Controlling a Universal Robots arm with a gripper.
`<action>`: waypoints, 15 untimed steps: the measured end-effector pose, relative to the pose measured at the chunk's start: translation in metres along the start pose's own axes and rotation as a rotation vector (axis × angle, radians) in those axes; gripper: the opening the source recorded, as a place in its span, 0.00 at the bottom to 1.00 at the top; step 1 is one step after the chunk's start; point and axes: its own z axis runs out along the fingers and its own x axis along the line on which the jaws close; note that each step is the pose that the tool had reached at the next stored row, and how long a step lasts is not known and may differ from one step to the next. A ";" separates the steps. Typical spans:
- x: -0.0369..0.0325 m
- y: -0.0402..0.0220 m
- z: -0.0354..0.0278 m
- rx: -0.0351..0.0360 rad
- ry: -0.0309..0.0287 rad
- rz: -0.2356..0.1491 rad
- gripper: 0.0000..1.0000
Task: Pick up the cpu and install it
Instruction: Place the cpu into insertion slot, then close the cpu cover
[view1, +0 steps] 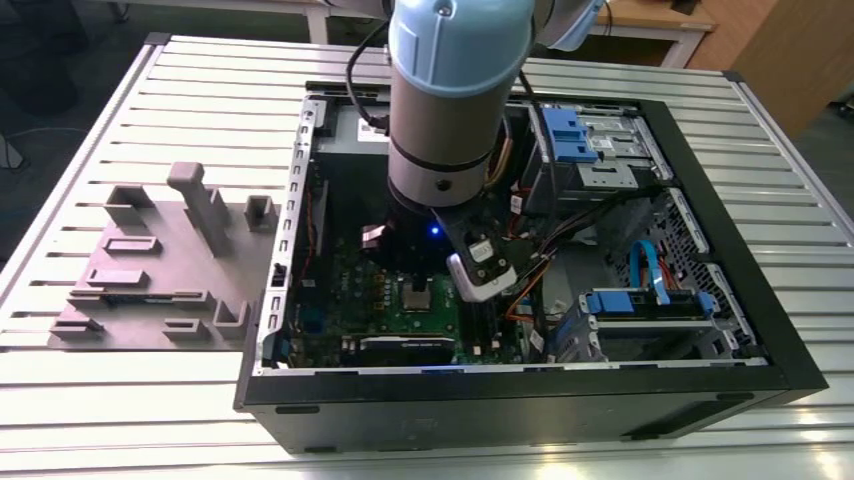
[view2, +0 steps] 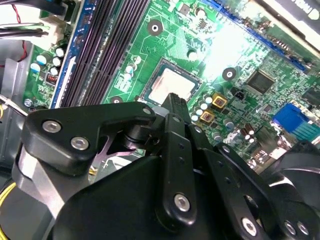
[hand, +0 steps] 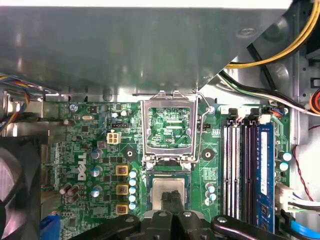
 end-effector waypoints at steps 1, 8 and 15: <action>0.0000 0.0000 0.0002 -0.0002 -0.0001 0.000 0.10; -0.0050 0.0000 0.0005 0.0000 0.0001 0.000 0.10; -0.0051 0.0020 0.0001 -0.0007 0.0001 0.000 0.10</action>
